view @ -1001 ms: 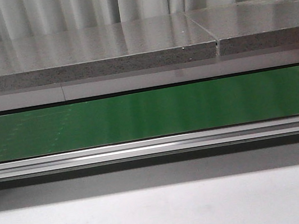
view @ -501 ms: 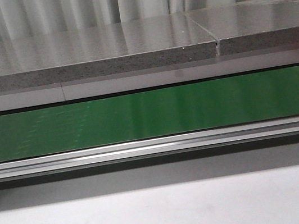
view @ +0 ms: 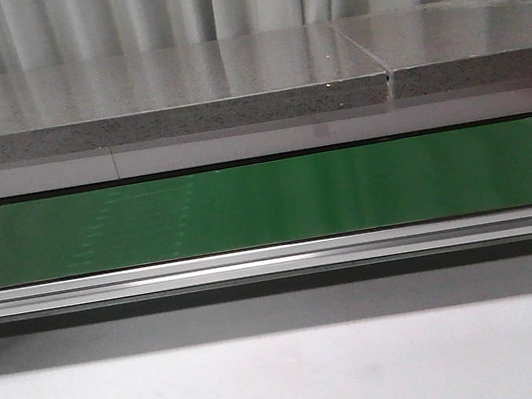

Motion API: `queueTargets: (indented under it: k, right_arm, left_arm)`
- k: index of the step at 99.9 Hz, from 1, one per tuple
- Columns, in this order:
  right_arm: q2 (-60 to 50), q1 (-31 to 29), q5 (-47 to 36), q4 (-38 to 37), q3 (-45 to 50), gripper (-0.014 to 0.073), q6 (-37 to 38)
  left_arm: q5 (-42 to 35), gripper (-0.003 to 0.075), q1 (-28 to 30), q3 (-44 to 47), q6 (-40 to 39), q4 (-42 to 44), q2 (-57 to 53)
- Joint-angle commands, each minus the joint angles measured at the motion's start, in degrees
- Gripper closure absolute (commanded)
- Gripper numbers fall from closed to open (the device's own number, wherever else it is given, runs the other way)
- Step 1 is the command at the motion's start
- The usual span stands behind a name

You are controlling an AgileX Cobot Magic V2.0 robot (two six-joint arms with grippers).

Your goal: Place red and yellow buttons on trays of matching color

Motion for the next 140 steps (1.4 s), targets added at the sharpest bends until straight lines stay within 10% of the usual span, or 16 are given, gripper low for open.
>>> queueTargets:
  k: [1,56,140]
  right_arm:
    - [-1.05,0.03,-5.07,-0.66,-0.8,0.066,-0.19]
    - [-1.05,0.03,-5.07,-0.66,-0.8,0.066,-0.19]
    - [-1.05,0.03,-5.07,-0.66,-0.8,0.066,-0.19]
  left_arm:
    - [-10.08,0.0739,-0.41,1.56,-0.12,0.33,-1.1]
    - [-18.96,0.0739,5.62,23.97,-5.03,2.82,-20.73]
    - [-24.49,0.0739,8.75,26.79,-5.12,2.77,-20.88]
